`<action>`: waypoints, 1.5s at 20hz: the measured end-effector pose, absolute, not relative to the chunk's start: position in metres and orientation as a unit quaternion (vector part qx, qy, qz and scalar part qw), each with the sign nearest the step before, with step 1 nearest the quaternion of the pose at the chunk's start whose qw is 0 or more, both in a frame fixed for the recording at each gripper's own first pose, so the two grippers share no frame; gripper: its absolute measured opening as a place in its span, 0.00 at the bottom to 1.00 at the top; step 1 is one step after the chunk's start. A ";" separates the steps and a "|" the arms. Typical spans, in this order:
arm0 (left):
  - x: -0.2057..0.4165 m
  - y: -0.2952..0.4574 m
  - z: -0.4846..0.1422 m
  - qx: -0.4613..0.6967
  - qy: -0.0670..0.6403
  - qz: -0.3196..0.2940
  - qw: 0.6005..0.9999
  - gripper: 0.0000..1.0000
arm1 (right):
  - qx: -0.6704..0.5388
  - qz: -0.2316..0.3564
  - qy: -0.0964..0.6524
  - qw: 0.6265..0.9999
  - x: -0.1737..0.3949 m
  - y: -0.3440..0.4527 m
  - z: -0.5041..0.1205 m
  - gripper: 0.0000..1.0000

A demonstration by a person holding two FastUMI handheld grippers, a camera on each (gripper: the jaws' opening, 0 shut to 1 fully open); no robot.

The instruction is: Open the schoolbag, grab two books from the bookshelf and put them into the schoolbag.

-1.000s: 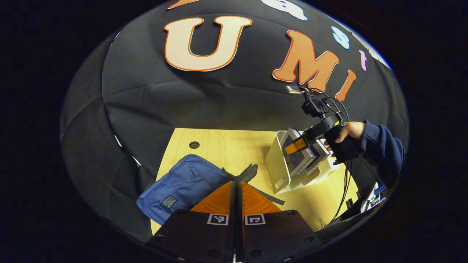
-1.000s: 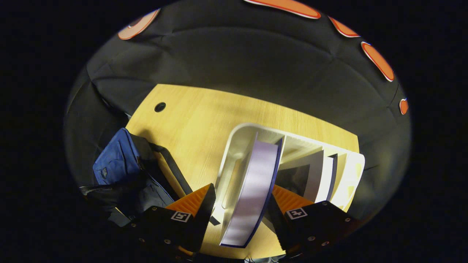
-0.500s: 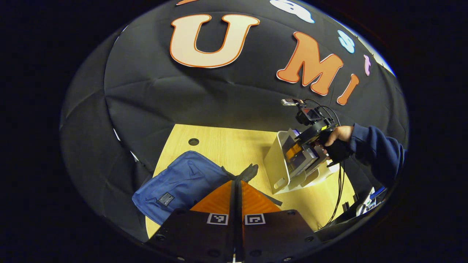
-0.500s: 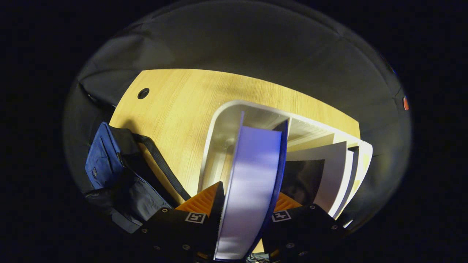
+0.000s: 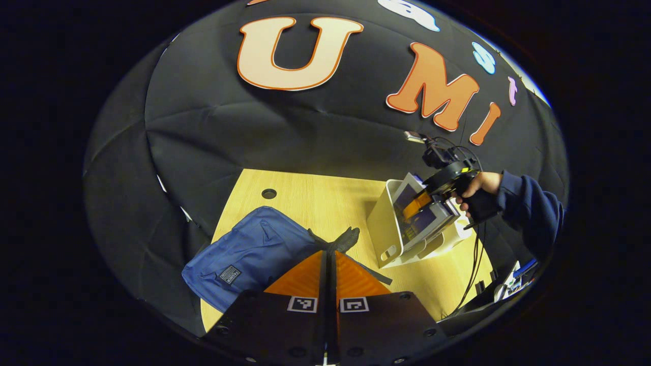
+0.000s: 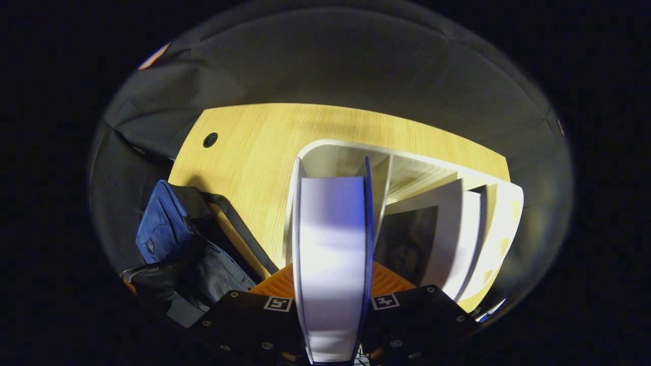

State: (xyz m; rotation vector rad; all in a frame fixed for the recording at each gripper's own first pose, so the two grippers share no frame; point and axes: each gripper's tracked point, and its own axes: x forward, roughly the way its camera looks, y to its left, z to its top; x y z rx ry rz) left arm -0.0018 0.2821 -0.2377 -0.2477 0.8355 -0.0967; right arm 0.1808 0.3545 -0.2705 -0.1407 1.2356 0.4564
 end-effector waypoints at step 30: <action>-0.004 0.261 -0.247 -0.072 0.455 -0.062 0.885 0.02 | 0.170 0.351 0.514 0.764 -0.004 0.324 -0.182 0.40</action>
